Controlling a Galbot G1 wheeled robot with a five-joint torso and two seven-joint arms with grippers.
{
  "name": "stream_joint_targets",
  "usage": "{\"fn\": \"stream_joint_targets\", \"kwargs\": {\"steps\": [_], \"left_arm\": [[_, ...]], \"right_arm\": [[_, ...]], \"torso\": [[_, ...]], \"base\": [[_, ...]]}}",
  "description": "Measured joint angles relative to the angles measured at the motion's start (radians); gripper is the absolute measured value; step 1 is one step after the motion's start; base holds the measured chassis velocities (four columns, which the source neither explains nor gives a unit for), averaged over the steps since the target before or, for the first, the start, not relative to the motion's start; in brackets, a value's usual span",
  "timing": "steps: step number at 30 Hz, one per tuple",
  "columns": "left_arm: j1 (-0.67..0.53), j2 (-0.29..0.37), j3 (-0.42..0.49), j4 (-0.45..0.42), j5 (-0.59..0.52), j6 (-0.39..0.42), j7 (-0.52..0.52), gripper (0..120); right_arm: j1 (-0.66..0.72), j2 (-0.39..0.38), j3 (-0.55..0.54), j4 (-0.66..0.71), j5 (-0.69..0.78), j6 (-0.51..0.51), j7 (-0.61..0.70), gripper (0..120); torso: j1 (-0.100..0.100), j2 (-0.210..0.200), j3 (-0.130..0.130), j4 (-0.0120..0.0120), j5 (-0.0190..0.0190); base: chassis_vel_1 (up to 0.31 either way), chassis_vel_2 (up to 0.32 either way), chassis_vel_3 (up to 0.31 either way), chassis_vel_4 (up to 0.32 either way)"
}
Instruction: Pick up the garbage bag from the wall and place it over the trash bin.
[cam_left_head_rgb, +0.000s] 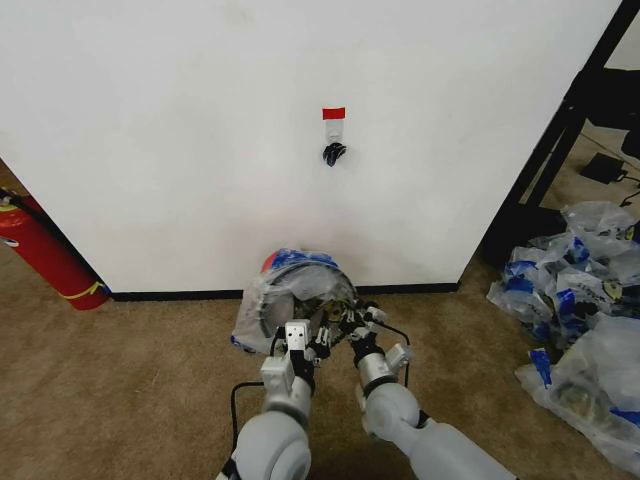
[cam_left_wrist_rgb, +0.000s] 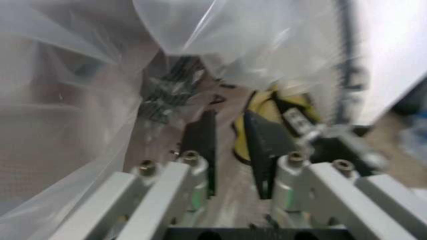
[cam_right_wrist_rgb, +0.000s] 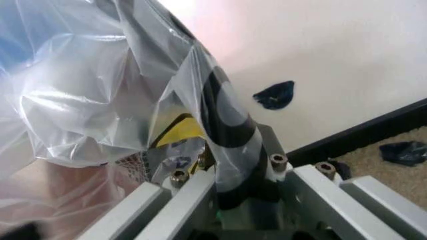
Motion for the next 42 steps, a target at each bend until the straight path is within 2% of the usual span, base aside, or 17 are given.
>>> {"fn": "stream_joint_targets", "kwargs": {"steps": [1,4,12,20,28,37,42], "left_arm": [[-0.004,-0.005,-0.002,0.009,0.005,0.000,-0.005,15],[-0.028,-0.040,-0.009,0.061,0.047,-0.001,-0.033,0],[-0.074,-0.092,-0.043,0.159,0.148,-0.015,-0.081,0],[-0.111,-0.106,-0.084,0.248,0.217,-0.026,-0.102,0],[-0.112,-0.105,-0.095,0.280,0.221,-0.014,-0.107,0],[-0.126,-0.098,-0.104,0.281,0.216,0.000,-0.108,0],[-0.166,-0.068,-0.131,0.315,0.199,0.003,-0.110,0]], "right_arm": [[0.000,0.002,0.000,-0.001,-0.001,0.000,0.000,0],[0.002,0.026,-0.001,-0.016,-0.013,0.002,-0.001,0],[-0.007,0.078,-0.010,-0.036,-0.060,0.004,0.033,0],[-0.050,0.078,-0.041,0.036,-0.067,-0.011,0.083,0],[-0.112,0.058,-0.039,0.075,-0.160,0.014,-0.002,0],[-0.157,0.044,-0.026,0.087,-0.232,0.030,-0.034,0],[-0.199,0.035,-0.012,0.114,-0.249,0.039,-0.046,0]], "torso": [[0.000,0.000,0.000,0.0000,0.0000],[0.000,0.000,0.000,0.0000,-0.0001],[0.000,0.000,0.000,0.0001,-0.0001],[0.000,0.000,0.000,0.0001,-0.0001],[0.000,0.000,0.000,0.0000,-0.0002],[0.000,0.000,0.000,0.0000,-0.0001],[0.000,0.000,0.000,-0.0001,-0.0001]], "base": [[0.000,0.000,0.000,0.000],[0.000,0.000,0.000,0.000],[0.000,0.000,0.000,0.000],[0.000,0.000,0.000,0.000],[0.000,0.000,0.000,0.000],[0.000,0.000,0.000,0.000],[0.000,0.000,0.000,0.000]]}}
